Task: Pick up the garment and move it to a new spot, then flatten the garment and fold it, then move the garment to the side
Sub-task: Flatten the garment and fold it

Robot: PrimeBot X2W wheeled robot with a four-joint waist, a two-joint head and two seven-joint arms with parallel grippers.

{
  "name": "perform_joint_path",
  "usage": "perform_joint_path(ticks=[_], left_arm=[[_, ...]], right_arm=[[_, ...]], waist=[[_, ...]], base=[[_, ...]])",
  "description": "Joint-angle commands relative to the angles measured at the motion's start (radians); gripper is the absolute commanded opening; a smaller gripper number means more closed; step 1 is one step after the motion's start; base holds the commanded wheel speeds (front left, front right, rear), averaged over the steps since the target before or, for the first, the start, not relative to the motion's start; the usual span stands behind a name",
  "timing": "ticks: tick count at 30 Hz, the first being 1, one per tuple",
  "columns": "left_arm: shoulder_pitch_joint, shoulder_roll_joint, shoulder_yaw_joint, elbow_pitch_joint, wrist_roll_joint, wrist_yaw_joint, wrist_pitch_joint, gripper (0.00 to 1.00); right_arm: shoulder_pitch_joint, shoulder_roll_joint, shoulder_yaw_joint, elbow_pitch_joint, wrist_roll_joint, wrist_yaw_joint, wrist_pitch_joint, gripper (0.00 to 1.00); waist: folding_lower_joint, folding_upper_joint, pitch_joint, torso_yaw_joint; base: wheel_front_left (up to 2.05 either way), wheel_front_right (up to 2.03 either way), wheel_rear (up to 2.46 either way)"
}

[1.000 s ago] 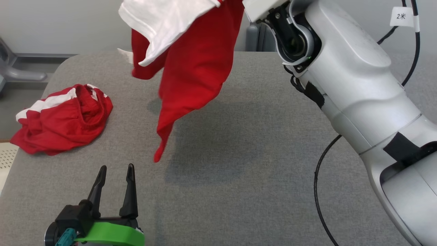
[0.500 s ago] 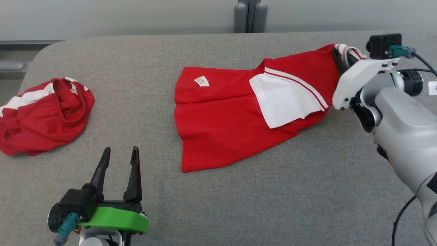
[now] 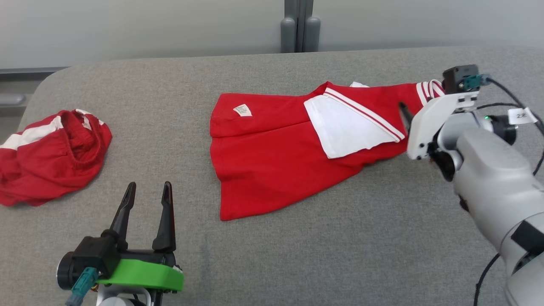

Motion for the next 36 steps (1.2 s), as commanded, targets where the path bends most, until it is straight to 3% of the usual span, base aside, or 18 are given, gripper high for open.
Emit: perform_joint_path(ticks=[1,9,24,36], left_arm=[[0.013,0.007,0.001,-0.006,-0.001,0.003,-0.002,1.0],[0.01,0.013,-0.009,-0.014,-0.008,0.005,0.008,1.0],[-0.001,0.02,-0.021,-0.015,-0.017,0.011,0.009,1.0],[-0.015,0.025,-0.04,-0.015,-0.017,0.001,0.012,1.0]], right_arm=[[0.037,0.017,-0.008,-0.007,0.017,-0.001,0.01,1.0],[0.112,0.081,-0.074,0.002,0.076,-0.001,0.015,1.0],[0.178,0.018,-0.294,0.016,0.075,-0.001,-0.013,1.0],[0.145,0.04,-0.422,0.016,0.026,-0.001,0.028,1.0]], waist=[[-0.0001,0.0,-0.002,-0.003],[-0.0001,0.0,0.013,0.005],[-0.0001,0.0,0.026,0.053],[-0.0001,0.0,0.037,0.08]], base=[[0.0,0.0,0.0],[0.0,0.0,0.0],[0.0,0.0,0.0],[0.0,0.0,0.0]])
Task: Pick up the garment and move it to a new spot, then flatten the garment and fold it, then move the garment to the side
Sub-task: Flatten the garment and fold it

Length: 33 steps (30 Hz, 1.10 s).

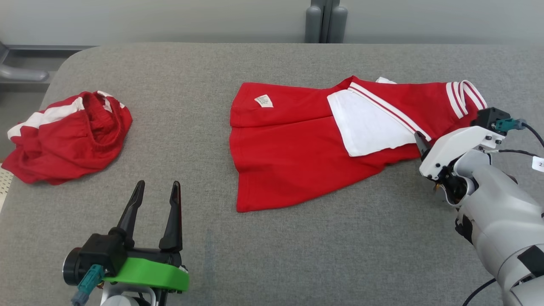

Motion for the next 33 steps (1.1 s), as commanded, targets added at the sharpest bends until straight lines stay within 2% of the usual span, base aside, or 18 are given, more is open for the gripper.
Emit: perform_joint_path(ticks=[1,2,3,4,5,6,13,16,18,23,27,30,33], left_arm=[[-0.015,0.008,-0.001,0.0,-0.006,-0.006,0.002,1.0],[-0.015,0.007,-0.003,-0.001,-0.006,-0.004,0.002,1.0],[-0.016,0.007,-0.005,-0.002,-0.006,-0.003,0.003,1.0],[-0.017,0.007,-0.006,-0.003,-0.006,-0.001,0.003,1.0],[-0.017,0.008,-0.006,-0.003,-0.007,0.0,0.003,1.0],[-0.017,0.009,-0.004,-0.002,-0.01,0.002,0.002,1.0],[0.001,0.014,0.01,0.003,-0.014,0.013,-0.002,1.0],[0.017,0.015,0.013,-0.001,-0.02,0.018,-0.004,1.0],[0.023,0.016,0.015,-0.003,-0.021,0.019,-0.004,1.0],[0.038,0.012,0.015,-0.006,-0.027,0.023,-0.005,1.0],[0.047,0.011,0.019,-0.007,-0.03,0.028,-0.007,1.0],[0.046,0.013,0.022,-0.007,-0.034,0.027,-0.009,1.0],[0.037,0.014,0.022,-0.005,-0.034,0.026,-0.01,1.0]], right_arm=[[-0.018,-0.002,-0.015,0.0,-0.012,-0.001,0.003,1.0],[-0.024,-0.007,-0.025,0.0,-0.022,-0.001,-0.006,0.89],[-0.028,-0.012,-0.033,0.0,-0.029,-0.001,-0.012,0.71],[-0.033,-0.015,-0.041,0.001,-0.043,-0.001,-0.025,0.34],[-0.04,-0.017,-0.046,0.001,-0.057,-0.001,-0.035,0.06],[-0.048,-0.011,-0.055,0.001,-0.084,-0.001,-0.037,0.0],[-0.082,0.003,-0.057,0.0,-0.165,-0.001,-0.065,0.0],[-0.075,0.002,-0.069,-0.037,-0.14,-0.001,-0.055,0.0],[-0.042,0.0,-0.075,-0.104,-0.103,-0.001,-0.016,0.0],[0.108,-0.108,-0.067,-0.318,-0.04,-0.002,0.152,0.0],[0.269,-0.234,-0.123,-0.467,-0.006,-0.002,0.288,0.0],[0.361,-0.302,-0.206,-0.543,-0.05,-0.001,0.333,0.0],[0.417,-0.308,-0.293,-0.588,-0.124,-0.001,0.364,0.0]], waist=[[0.0,0.0,0.009,0.011],[0.0,0.0,0.013,0.016],[0.0,0.0,0.017,0.021],[0.0,0.0,0.02,0.025],[0.0,0.0,0.023,0.028],[0.0,0.0,0.026,0.032],[0.0,0.0,0.005,0.01],[0.0,0.0,-0.014,-0.018],[0.0,0.0,-0.025,-0.041],[0.0,0.0,-0.043,-0.096],[0.0,0.0,-0.047,-0.13],[0.0,0.0,-0.046,-0.148],[0.0,0.0,-0.044,-0.159]], base=[[0.0,0.0,0.0],[0.0,0.0,0.0],[0.0,0.0,0.0],[0.0,0.0,0.0],[0.0,0.0,0.0],[0.0,0.0,0.0],[0.0,0.0,0.0],[0.0,0.0,0.0],[0.0,0.0,0.0],[0.0,0.0,0.0],[0.0,0.0,0.0],[0.0,0.0,0.0],[0.0,0.0,0.0]])
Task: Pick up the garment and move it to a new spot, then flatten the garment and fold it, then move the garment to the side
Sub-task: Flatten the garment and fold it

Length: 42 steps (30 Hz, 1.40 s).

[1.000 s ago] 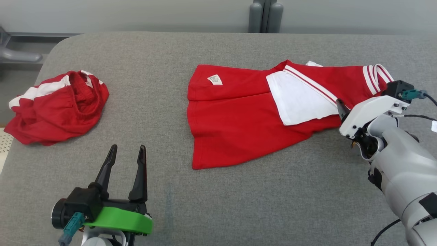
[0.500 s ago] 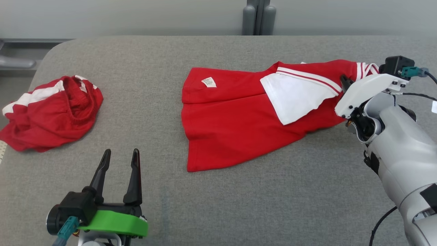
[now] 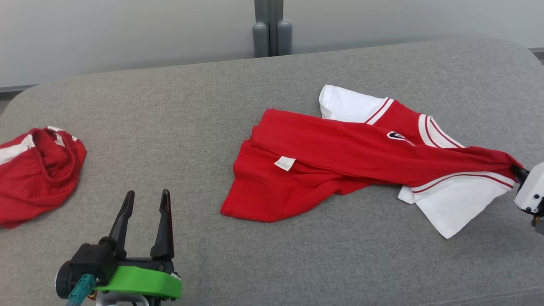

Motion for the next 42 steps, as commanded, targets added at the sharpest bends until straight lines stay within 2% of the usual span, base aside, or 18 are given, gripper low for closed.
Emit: perform_joint_path(ticks=[1,2,3,8,13,17,20,24,28,32,36,42], left_arm=[[-0.002,0.008,0.002,0.003,-0.004,-0.002,-0.005,1.0],[-0.004,0.008,0.001,0.005,-0.003,-0.003,-0.005,1.0],[-0.007,0.007,-0.002,0.006,-0.002,-0.002,-0.005,1.0],[-0.009,0.007,-0.013,0.015,-0.002,-0.008,-0.005,1.0],[0.007,0.01,-0.018,0.021,-0.006,-0.008,-0.006,1.0],[0.021,0.013,-0.014,0.016,-0.007,-0.001,-0.006,1.0],[0.02,0.014,-0.011,0.014,-0.01,0.0,-0.007,1.0],[0.025,0.015,-0.009,0.016,-0.011,0.004,-0.007,1.0],[0.026,0.016,-0.006,0.014,-0.012,0.008,-0.009,1.0],[0.028,0.018,-0.004,0.012,-0.013,0.009,-0.007,1.0],[0.033,0.022,0.003,0.011,-0.016,0.012,-0.007,1.0],[0.042,0.022,0.007,0.01,-0.018,0.018,-0.008,1.0]], right_arm=[[0.024,0.017,-0.042,-0.025,-0.051,-0.001,0.009,0.0],[0.031,0.02,-0.075,-0.04,-0.089,-0.001,0.007,0.02],[0.038,0.038,-0.112,-0.061,-0.134,-0.001,0.012,1.0],[0.082,0.158,-0.251,-0.209,-0.302,-0.001,0.103,1.0],[0.158,0.276,-0.378,-0.49,-0.464,-0.001,0.211,1.0],[0.209,0.348,-0.411,-0.716,-0.578,-0.001,0.185,1.0],[0.24,0.371,-0.375,-0.794,-0.639,-0.001,0.103,1.0],[0.294,0.37,-0.267,-0.803,-0.67,-0.001,-0.066,1.0],[0.354,0.383,-0.17,-0.755,-0.705,-0.001,-0.264,1.0],[0.403,0.397,-0.097,-0.7,-0.723,-0.001,-0.404,1.0],[0.432,0.414,-0.066,-0.663,-0.736,-0.001,-0.483,1.0],[0.447,0.441,-0.053,-0.637,-0.738,-0.001,-0.518,1.0]], waist=[[0.0,-0.0001,-0.002,-0.014],[0.0,-0.0001,-0.002,-0.015],[0.0,-0.0001,-0.003,-0.015],[0.0,-0.0001,-0.018,0.002],[0.0,-0.0001,-0.032,0.033],[0.0,-0.0001,-0.035,0.053],[0.0,-0.0001,-0.036,0.06],[0.0,-0.0001,-0.042,0.065],[0.0,-0.0001,-0.045,0.061],[0.0,-0.0001,-0.05,0.054],[0.0,-0.0001,-0.056,0.044],[0.0,-0.0001,-0.064,0.033]], base=[[0.0,0.0,0.0],[0.0,0.0,0.0],[0.0,0.0,0.0],[0.0,0.0,0.0],[0.0,0.0,0.0],[0.0,0.0,0.0],[0.0,0.0,0.0],[0.0,0.0,0.0],[0.0,0.0,0.0],[0.0,0.0,0.0],[0.0,0.0,0.0],[0.0,0.0,0.0]])
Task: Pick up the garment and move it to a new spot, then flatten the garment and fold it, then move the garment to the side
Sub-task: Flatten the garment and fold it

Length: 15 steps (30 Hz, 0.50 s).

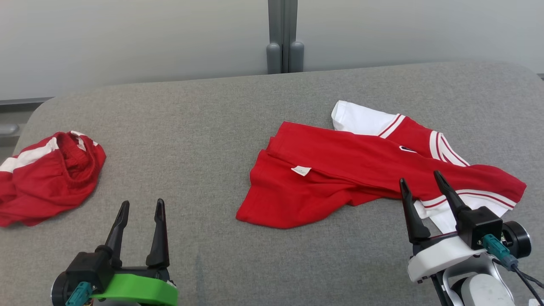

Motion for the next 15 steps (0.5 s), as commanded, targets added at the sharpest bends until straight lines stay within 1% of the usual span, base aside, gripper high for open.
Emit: perform_joint_path(ticks=[1,4,12,15], left_arm=[[0.016,0.006,0.002,0.002,-0.005,0.006,-0.004,1.0],[0.018,0.007,0.001,0.008,-0.006,0.006,-0.004,1.0],[0.018,0.01,-0.005,0.017,-0.004,0.008,-0.002,1.0],[-0.008,0.011,-0.013,0.022,-0.005,0.003,0.013,1.0]], right_arm=[[0.008,0.005,0.006,0.004,-0.003,-0.002,-0.01,1.0],[0.005,0.009,0.008,0.004,0.001,-0.002,-0.018,1.0],[0.009,0.034,-0.08,-0.009,0.005,-0.002,-0.026,1.0],[-0.002,0.038,-0.077,-0.011,0.004,-0.002,-0.024,1.0]], waist=[[0.0,0.0,-0.002,-0.003],[0.0,0.0,-0.005,-0.006],[0.0,0.0,-0.002,-0.018],[0.0,0.0,0.007,-0.035]], base=[[0.0,0.0,0.0],[0.0,0.0,0.0],[0.0,0.0,0.0],[0.0,0.0,0.0]])
